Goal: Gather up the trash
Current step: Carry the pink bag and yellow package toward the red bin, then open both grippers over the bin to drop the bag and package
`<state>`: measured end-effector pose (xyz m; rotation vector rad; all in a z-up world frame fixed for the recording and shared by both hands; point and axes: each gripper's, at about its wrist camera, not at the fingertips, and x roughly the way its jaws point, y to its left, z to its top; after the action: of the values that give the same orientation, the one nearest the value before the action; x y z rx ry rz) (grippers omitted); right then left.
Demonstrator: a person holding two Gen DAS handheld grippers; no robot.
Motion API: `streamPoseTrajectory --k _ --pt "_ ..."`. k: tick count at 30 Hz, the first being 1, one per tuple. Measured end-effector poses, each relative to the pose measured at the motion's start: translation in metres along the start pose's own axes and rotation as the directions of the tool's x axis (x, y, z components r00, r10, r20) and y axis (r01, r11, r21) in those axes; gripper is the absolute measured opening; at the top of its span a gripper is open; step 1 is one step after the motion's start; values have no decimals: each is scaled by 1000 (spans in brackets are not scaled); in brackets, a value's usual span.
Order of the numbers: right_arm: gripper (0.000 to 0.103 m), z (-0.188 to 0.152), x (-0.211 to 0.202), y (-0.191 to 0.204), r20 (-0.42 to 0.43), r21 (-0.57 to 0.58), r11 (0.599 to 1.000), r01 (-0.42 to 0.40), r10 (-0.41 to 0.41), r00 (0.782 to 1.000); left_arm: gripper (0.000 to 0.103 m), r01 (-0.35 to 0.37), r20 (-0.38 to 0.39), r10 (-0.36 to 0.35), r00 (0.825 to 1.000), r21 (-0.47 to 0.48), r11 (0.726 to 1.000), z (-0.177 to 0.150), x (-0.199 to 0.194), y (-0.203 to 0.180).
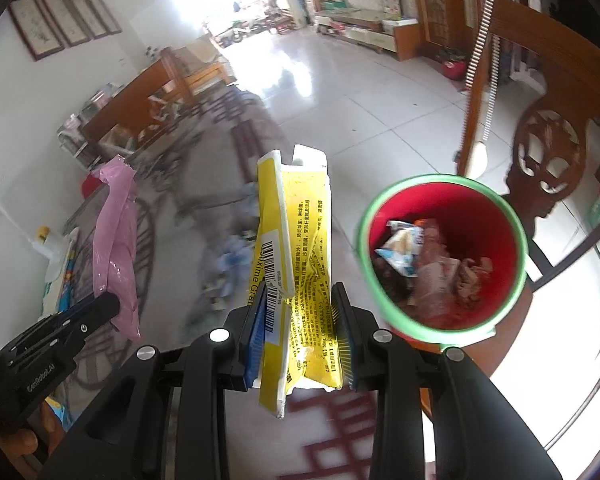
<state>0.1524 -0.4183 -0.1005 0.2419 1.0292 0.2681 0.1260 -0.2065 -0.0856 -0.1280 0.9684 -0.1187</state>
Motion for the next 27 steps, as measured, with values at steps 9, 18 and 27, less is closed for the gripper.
streamPoseTrajectory --k 9,18,27 --pt "30 10 -13 -74 18 120 991 54 -56 998 25 82 -49 -77 996 110 991 17 36 -75" --pt "30 23 -16 -122 20 179 980 81 -86 996 25 123 -123 -103 987 166 978 28 75 -117" --pt "30 38 -10 -144 21 191 977 96 -102 995 25 142 -167 -107 980 211 967 33 102 -142"
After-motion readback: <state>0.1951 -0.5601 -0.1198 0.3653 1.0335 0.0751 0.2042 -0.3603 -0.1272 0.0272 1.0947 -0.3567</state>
